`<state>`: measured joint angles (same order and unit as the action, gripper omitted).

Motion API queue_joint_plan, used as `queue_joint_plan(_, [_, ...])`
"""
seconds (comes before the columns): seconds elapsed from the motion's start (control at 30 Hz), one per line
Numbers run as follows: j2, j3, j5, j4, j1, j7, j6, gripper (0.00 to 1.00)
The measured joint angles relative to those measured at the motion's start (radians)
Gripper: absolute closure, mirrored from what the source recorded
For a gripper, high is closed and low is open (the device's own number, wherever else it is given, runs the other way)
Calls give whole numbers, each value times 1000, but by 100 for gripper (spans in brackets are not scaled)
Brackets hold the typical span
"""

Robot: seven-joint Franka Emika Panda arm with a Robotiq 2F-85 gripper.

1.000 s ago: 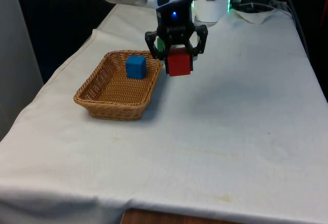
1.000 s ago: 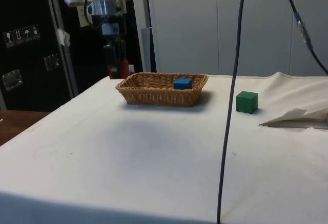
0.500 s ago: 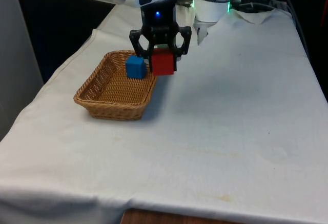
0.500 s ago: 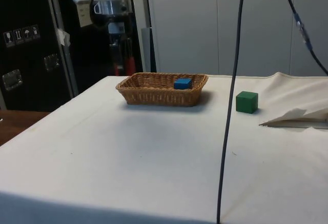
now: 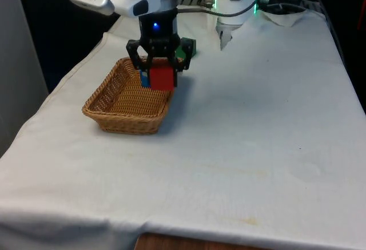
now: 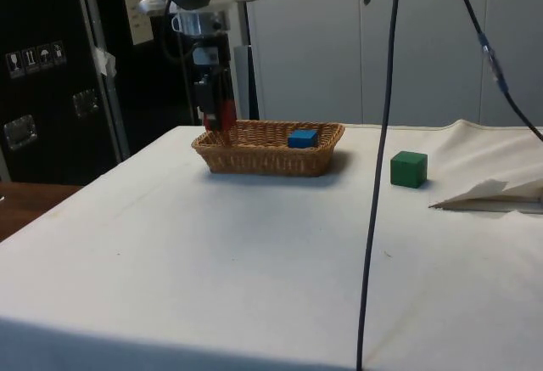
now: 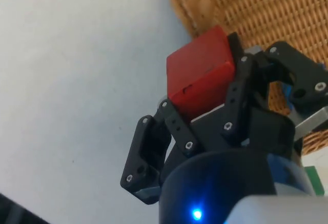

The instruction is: Pick up exactly two blocks and place them into the basket.

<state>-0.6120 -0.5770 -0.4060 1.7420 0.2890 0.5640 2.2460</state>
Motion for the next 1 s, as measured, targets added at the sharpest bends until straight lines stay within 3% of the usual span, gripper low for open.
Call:
queue_joint_plan(0.5, [-64,-31,-27,-14,-26,11,35,97])
queue_joint_plan(0.87, [-100,-52,-34,-15,-36,11,66,97])
queue_joint_plan(1.0, [-135,-51,-60,-17,-42,18,92,97])
